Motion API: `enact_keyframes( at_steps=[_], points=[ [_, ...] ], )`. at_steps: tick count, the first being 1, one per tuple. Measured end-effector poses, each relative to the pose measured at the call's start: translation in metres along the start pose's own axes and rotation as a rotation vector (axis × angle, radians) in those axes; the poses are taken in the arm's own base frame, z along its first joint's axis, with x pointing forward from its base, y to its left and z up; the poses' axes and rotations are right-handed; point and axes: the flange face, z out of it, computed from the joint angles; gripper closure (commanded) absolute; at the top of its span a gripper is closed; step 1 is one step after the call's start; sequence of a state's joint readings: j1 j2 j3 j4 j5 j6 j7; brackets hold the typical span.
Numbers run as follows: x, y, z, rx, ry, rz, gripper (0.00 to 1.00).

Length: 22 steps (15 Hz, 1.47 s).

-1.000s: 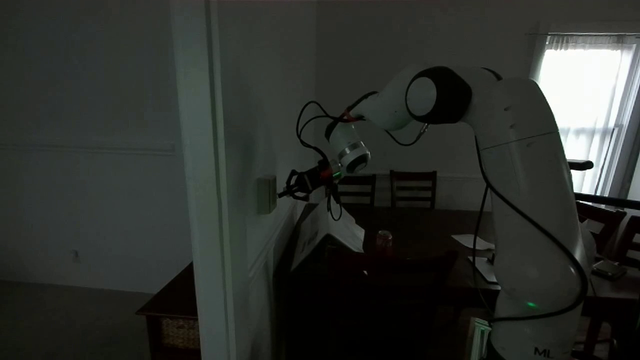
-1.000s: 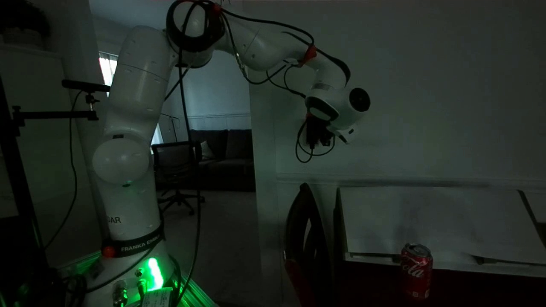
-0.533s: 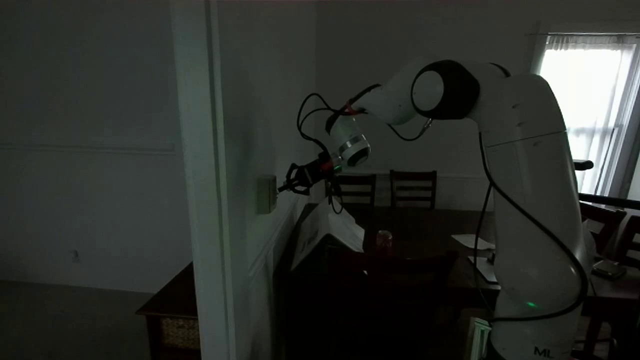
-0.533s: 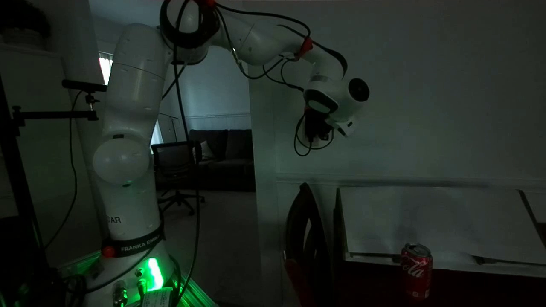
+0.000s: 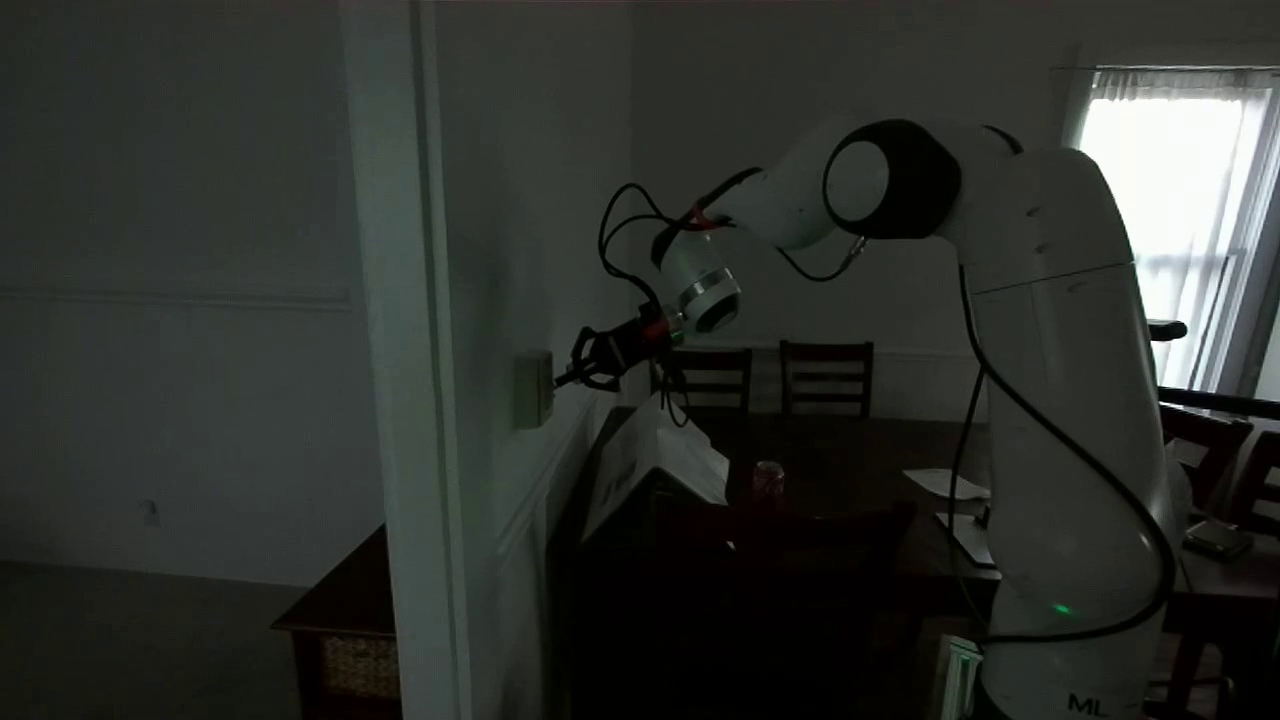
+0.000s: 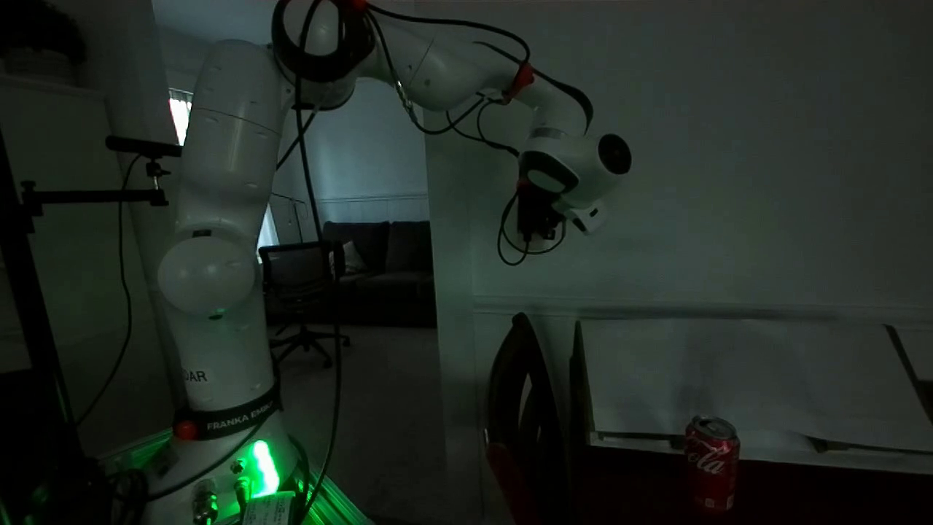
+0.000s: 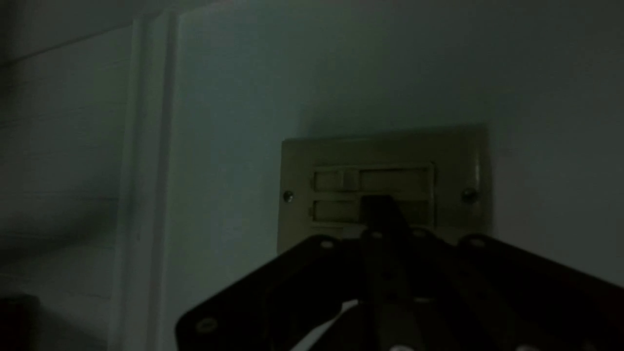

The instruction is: Turn on the switch on the wall.

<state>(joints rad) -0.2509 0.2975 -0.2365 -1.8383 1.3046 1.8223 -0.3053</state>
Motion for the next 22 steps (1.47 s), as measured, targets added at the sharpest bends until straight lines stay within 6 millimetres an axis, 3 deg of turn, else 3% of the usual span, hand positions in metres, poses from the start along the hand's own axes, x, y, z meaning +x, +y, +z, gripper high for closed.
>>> enact_keyframes(
  at_steps=[14,22],
  points=[
    [-0.004,-0.004,0.004,0.024,-0.028,-0.011,0.97],
    [0.001,0.010,0.008,0.014,-0.023,0.013,0.97]
  ],
)
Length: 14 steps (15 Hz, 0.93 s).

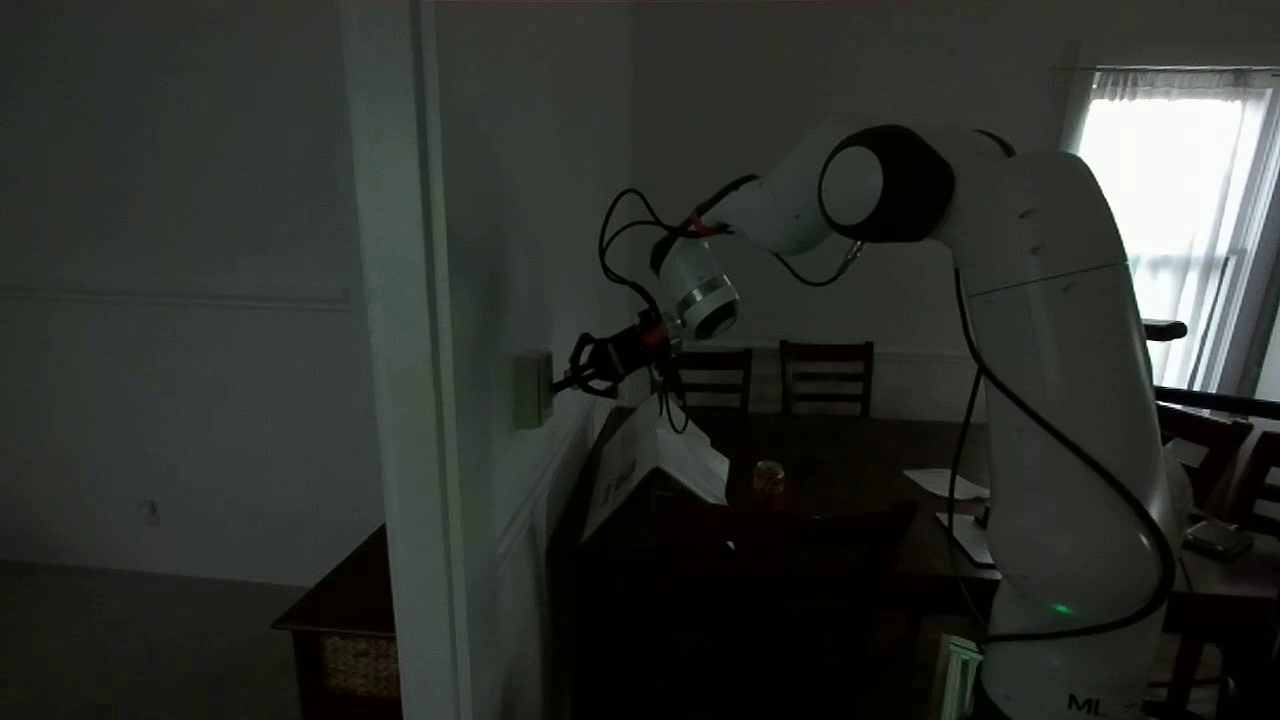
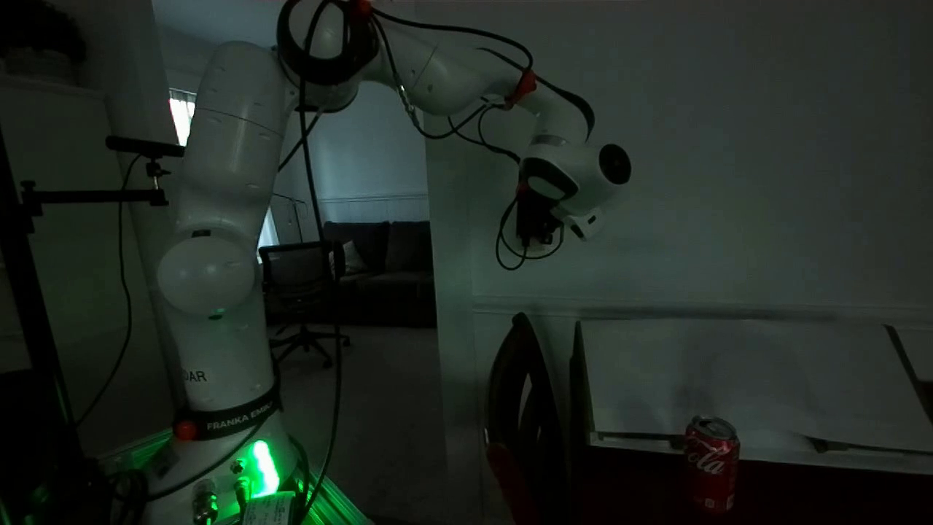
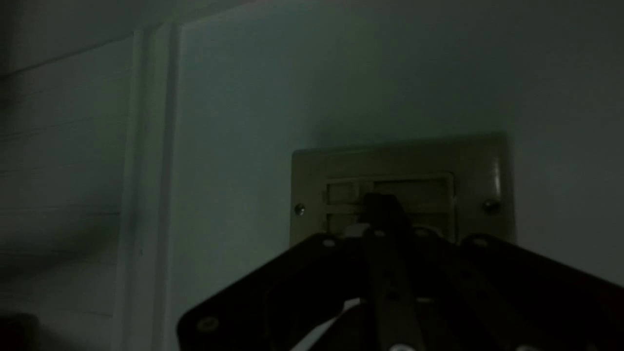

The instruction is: Turn on the switch on the wall.

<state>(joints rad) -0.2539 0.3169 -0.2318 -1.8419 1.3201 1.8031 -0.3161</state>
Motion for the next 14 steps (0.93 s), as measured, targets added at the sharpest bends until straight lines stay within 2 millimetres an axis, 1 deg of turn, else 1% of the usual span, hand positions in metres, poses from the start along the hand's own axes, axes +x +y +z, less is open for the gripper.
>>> enact_keyframes(
  at_steps=[6,8,10,11,13,14],
  points=[
    [0.000,0.000,-0.001,0.000,0.001,0.005,0.97],
    [-0.001,-0.005,-0.003,0.005,0.004,0.006,0.97],
    [0.000,-0.013,-0.012,0.004,0.039,0.001,0.96],
    [0.001,-0.019,-0.022,-0.003,0.077,0.001,0.71],
    [0.002,-0.030,-0.047,-0.038,0.146,-0.009,0.70],
    [0.000,-0.036,-0.061,-0.078,0.172,-0.027,0.65]
  ],
)
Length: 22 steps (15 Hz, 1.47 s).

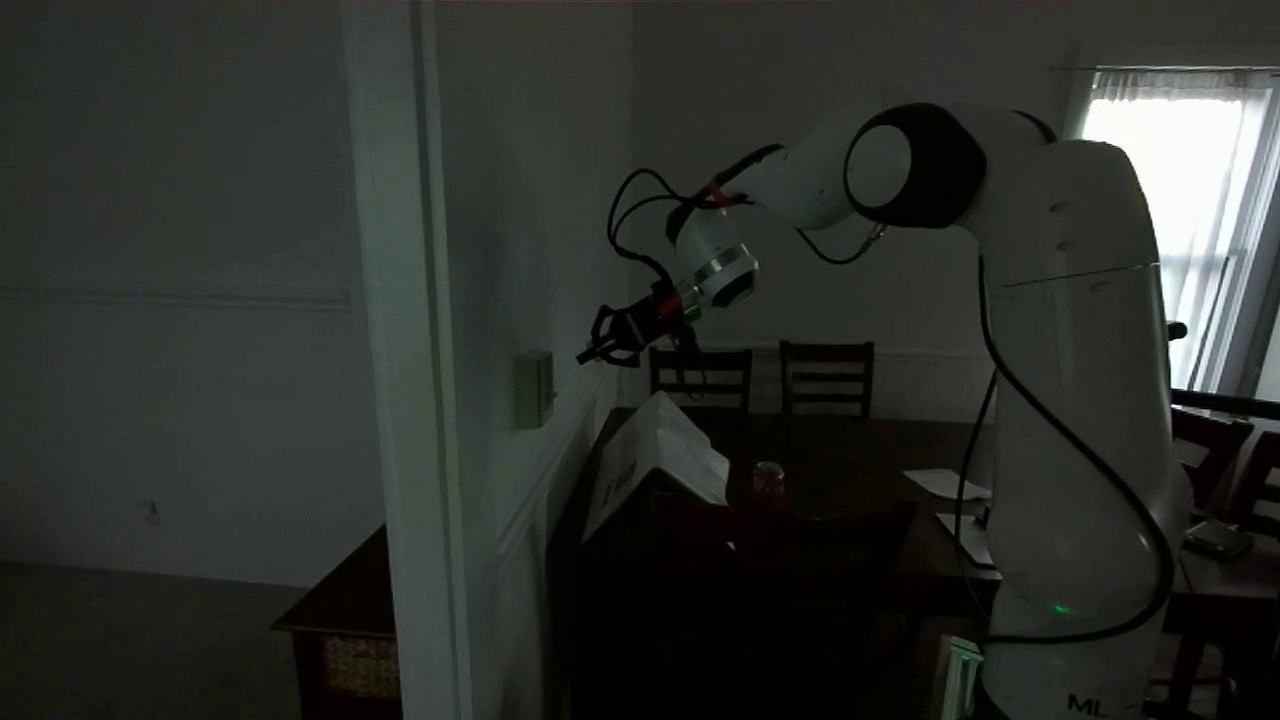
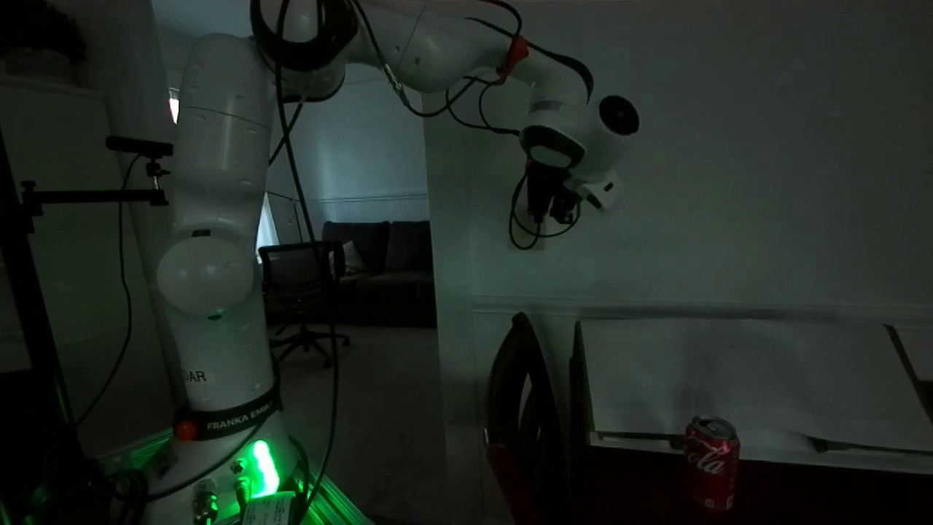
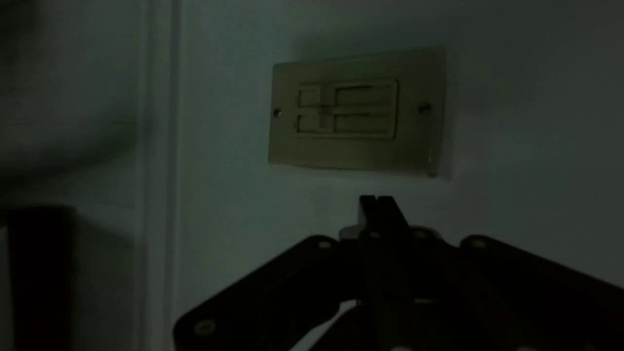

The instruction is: Turn on the switch on the wall.

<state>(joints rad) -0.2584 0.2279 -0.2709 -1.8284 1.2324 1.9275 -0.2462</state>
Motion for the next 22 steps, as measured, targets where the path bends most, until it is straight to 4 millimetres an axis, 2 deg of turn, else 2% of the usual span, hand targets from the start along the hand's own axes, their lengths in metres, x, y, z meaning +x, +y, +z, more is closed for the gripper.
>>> enact_keyframes(
  at_steps=[4,6,9,12,15,17,22],
  points=[
    [-0.016,-0.029,-0.060,-0.205,0.040,-0.152,0.37],
    [-0.034,-0.051,-0.083,-0.312,0.043,-0.239,0.23],
    [-0.072,-0.082,-0.108,-0.466,0.021,-0.369,0.02],
    [-0.116,-0.099,-0.125,-0.611,-0.019,-0.488,0.00],
    [-0.152,-0.097,-0.135,-0.707,-0.064,-0.594,0.00],
    [-0.164,-0.094,-0.138,-0.716,-0.072,-0.616,0.00],
    [-0.165,-0.090,-0.136,-0.718,-0.083,-0.622,0.00]
  ],
)
